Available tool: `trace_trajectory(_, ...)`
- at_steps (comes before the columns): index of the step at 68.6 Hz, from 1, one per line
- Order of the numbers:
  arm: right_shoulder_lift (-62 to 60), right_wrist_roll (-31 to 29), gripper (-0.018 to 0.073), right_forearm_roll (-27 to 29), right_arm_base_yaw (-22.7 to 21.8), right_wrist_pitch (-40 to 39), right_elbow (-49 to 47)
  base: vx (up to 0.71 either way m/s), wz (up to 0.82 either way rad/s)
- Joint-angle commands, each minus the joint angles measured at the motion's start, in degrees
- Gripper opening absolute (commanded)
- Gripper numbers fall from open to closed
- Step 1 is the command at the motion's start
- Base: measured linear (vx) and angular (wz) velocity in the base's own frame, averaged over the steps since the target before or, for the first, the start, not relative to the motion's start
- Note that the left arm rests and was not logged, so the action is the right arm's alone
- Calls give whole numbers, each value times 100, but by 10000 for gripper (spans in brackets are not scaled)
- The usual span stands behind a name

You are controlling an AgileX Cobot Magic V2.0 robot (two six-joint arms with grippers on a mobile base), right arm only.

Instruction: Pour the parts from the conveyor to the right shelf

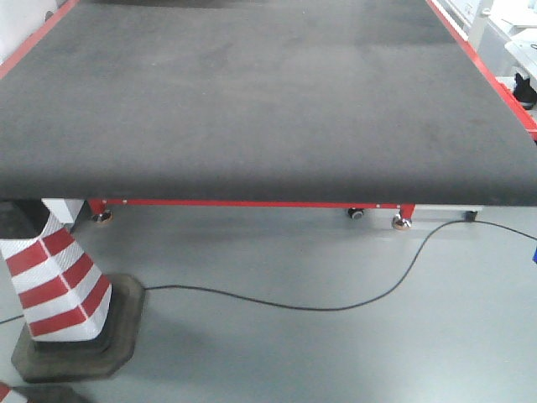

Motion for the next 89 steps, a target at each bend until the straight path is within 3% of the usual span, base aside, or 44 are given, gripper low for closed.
trace_trajectory(1,73,-15,-9,-42,-20,-504,-157,-32,0)
trace_trajectory(36,73,-15,-9,-42,-20,-505,-157,-25,-14)
trace_trajectory(89,73,-15,-9,-42,-20,-502,-157,-20,-77)
